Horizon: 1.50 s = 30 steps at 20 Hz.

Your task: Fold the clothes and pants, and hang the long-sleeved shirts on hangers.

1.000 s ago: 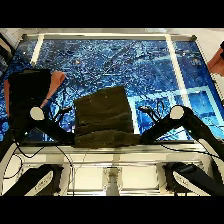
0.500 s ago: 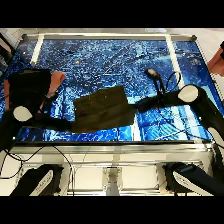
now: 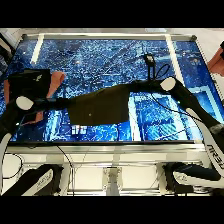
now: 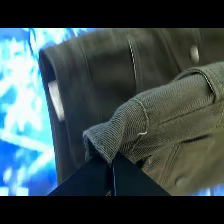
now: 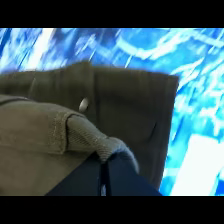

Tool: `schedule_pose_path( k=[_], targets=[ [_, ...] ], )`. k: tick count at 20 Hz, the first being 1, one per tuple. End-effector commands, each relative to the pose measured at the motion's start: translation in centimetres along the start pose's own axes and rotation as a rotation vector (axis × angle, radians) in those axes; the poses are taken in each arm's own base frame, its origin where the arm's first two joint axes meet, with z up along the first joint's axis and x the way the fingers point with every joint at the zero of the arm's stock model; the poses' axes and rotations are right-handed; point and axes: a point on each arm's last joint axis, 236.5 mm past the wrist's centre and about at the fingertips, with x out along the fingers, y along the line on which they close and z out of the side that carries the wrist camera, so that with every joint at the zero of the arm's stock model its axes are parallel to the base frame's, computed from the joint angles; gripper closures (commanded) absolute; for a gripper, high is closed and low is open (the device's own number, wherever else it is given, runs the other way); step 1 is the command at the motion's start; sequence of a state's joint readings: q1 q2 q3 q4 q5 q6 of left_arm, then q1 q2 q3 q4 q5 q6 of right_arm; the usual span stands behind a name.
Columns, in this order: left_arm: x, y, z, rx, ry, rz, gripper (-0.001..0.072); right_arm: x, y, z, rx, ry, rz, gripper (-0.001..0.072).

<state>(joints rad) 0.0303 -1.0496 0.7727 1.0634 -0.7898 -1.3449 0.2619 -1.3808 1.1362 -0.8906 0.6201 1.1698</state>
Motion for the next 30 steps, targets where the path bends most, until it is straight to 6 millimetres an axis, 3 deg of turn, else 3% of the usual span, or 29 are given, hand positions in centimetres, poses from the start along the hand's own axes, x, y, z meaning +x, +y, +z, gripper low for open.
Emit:
schedule_pose_path(
  k=[1, 6, 10, 12, 13, 14, 15, 16, 17, 18, 19, 20, 24, 27, 30],
  targets=[
    [3.1, 0.8, 3.0, -0.045, -0.094, -0.014, 0.0682, 2.7, -1.8, 1.8, 0.013, -0.079, -0.03, 0.0706],
    [5.2, 1.6, 4.2, -0.066, -0.129, -0.002, 0.0682, 5.9, -2.0, 3.3, 0.005, -0.081, -0.022, 0.0706],
    [6.0, 2.2, 4.4, -0.074, -0.14, 0.017, 0.068, 9.0, -0.5, 2.7, -0.017, -0.042, 0.012, 0.0704],
    [6.1, 2.4, 4.5, -0.071, -0.143, 0.02, 0.0672, 9.7, -0.7, 2.4, -0.003, -0.035, 0.009, 0.0702],
    [6.1, 2.4, 4.5, -0.061, -0.147, 0.022, 0.0629, 9.8, -1.0, 2.4, 0.005, -0.033, 0.006, 0.0702],
    [6.1, 2.4, 4.6, -0.045, -0.149, 0.025, 0.0516, 9.8, -1.5, 2.4, 0.015, -0.032, -0.002, 0.069],
    [6.1, 2.4, 4.6, -0.036, -0.15, 0.026, 0.0445, 9.8, -1.7, 2.3, 0.03, -0.027, -0.006, 0.0631],
    [6.1, 2.4, 4.6, -0.032, -0.15, 0.026, 0.0441, 9.7, -1.9, 2.1, 0.043, -0.02, -0.01, 0.0479],
    [6.1, 2.4, 4.6, -0.018, -0.149, 0.026, 0.0426, 9.7, -2.0, 1.9, 0.044, -0.009, -0.011, 0.0381],
    [6.1, 2.3, 4.6, -0.006, -0.147, 0.026, 0.0374, 9.6, -2.0, 1.5, 0.046, 0.008, -0.004, 0.0346],
    [6.1, 2.3, 4.6, -0.006, -0.149, 0.025, 0.0335, 9.5, -2.0, 1.2, 0.049, 0.026, 0.002, 0.0257],
    [6.0, 2.2, 4.7, -0.004, -0.153, 0.025, 0.0335, 9.2, -2.2, 1.0, 0.059, 0.039, 0.003, 0.0204],
    [4.2, 1.9, 6.4, 0.071, -0.196, 0.047, 0.0335, 6.5, -2.7, 0.4, 0.063, 0.152, 0.041, 0.0197],
    [1.9, 1.9, 6.0, 0.169, -0.176, 0.078, 0.0336, 2.9, -3.3, -3.3, 0.143, 0.387, 0.096, 0.0197],
    [1.0, 2.0, 3.4, 0.153, -0.065, 0.047, 0.0337, 1.4, -3.8, -7.5, 0.147, 0.55, 0.099, 0.0197]
  ],
)
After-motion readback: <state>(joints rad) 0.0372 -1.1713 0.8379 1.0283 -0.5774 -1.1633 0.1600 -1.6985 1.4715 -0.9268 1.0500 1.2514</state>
